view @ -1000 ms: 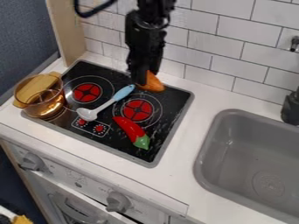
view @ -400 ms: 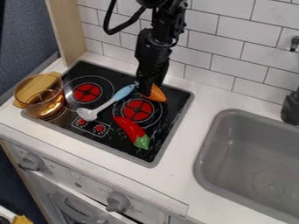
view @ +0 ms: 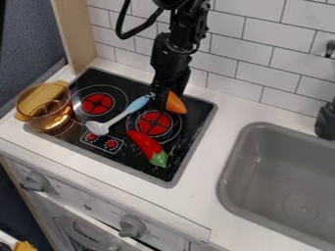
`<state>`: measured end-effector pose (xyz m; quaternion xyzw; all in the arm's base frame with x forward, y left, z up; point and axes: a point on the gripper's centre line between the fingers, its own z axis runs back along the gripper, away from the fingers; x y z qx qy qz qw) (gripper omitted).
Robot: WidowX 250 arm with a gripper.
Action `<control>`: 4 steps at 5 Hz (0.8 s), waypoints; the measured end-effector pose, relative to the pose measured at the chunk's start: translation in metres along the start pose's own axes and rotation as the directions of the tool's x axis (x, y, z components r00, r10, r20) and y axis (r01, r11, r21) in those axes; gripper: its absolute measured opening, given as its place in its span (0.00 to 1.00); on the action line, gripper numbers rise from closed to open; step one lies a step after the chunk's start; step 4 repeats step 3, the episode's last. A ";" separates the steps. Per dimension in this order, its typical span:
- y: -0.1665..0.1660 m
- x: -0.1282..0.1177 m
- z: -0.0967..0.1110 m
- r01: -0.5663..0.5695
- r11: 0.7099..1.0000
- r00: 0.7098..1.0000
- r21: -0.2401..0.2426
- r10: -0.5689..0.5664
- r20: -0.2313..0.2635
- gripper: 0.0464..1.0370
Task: Put the orange object above the right burner
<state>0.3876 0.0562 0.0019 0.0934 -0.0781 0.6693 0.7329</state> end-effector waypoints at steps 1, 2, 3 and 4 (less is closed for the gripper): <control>0.005 0.005 0.021 -0.023 0.999 1.000 -0.037 0.023 0.005 0.96; 0.006 0.015 0.043 -0.066 0.994 0.998 -0.083 0.065 -0.009 0.96; 0.014 0.023 0.065 -0.087 0.987 0.996 -0.133 0.083 -0.030 0.96; 0.014 0.023 0.065 -0.087 0.987 0.996 -0.133 0.083 -0.030 0.96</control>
